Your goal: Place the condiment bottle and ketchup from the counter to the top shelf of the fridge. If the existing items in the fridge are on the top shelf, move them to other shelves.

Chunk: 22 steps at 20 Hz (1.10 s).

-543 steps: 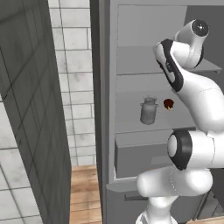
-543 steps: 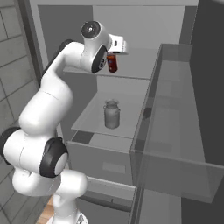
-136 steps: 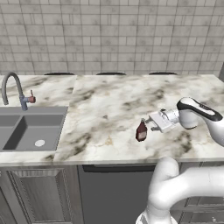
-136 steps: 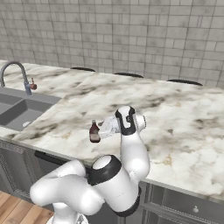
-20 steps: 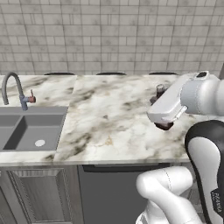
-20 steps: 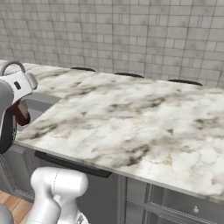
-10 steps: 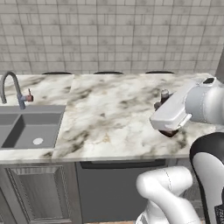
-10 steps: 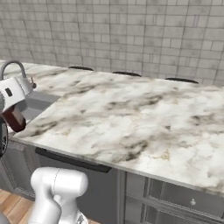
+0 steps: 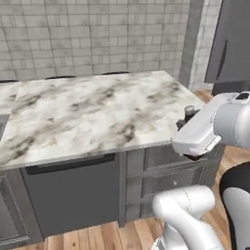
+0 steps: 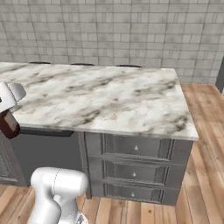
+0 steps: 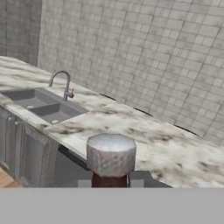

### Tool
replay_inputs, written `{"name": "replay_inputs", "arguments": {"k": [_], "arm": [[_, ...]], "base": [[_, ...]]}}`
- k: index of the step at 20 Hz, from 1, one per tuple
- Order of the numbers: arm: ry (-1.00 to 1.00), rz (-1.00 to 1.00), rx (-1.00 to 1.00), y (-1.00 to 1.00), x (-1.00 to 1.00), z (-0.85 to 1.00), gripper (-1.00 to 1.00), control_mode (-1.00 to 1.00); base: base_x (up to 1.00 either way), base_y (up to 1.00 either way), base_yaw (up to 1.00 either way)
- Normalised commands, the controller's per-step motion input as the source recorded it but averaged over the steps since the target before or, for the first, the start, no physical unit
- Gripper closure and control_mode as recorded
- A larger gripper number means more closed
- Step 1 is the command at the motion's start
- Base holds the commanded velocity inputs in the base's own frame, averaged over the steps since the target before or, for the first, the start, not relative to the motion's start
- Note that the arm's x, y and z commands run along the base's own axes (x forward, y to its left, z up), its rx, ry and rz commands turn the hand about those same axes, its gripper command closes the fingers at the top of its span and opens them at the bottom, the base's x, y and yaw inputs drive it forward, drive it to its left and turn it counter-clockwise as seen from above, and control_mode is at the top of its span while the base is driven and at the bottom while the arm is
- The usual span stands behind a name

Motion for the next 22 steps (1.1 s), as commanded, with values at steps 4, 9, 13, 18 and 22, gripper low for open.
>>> {"name": "replay_inputs", "arguments": {"k": [4, 9, 13, 18, 22], "arm": [[0.0, 0.0, 0.0, 0.0, 0.0, 0.0, 1.0, 1.0], [0.0, 0.0, 0.0, 0.0, 0.0, 0.0, 1.0, 1.0], [0.0, 0.0, 0.0, 0.0, 0.0, 0.0, 1.0, 1.0], [0.0, 0.0, 0.0, 0.0, 0.0, 0.0, 1.0, 1.0], [0.0, 0.0, 0.0, 0.0, 0.0, 0.0, 1.0, 1.0]], "base": [[-0.02, -1.0, -0.38], [0.01, -1.0, -0.32], [0.06, -1.0, -0.25], [0.02, -1.0, -0.2], [0.26, -1.0, -0.14]]}}
